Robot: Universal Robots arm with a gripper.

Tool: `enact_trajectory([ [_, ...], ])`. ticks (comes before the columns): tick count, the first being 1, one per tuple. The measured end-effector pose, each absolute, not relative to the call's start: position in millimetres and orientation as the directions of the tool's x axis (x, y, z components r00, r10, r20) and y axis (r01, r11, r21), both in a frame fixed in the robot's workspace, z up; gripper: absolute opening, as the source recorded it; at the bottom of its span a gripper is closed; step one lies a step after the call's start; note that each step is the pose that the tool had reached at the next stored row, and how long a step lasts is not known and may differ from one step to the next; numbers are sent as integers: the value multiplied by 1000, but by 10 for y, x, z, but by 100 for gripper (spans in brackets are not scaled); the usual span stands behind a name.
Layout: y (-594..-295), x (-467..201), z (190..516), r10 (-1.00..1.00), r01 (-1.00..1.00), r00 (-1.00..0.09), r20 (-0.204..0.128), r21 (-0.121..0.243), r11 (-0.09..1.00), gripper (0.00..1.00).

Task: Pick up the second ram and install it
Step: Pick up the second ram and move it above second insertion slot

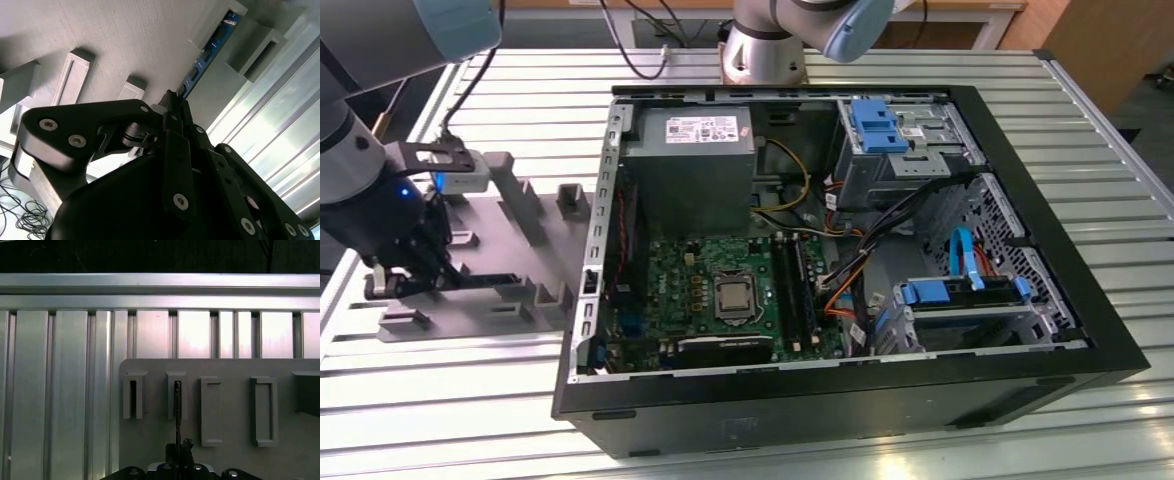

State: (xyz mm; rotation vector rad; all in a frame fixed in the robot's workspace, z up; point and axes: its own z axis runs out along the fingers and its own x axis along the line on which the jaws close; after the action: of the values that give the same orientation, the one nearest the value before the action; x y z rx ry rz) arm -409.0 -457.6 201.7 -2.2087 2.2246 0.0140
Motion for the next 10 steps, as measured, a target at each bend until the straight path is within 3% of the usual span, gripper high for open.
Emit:
enact_trajectory([
  [10, -4576, -4090, 2104, -1000, -1000, -7, -11, 2, 7, 14],
])
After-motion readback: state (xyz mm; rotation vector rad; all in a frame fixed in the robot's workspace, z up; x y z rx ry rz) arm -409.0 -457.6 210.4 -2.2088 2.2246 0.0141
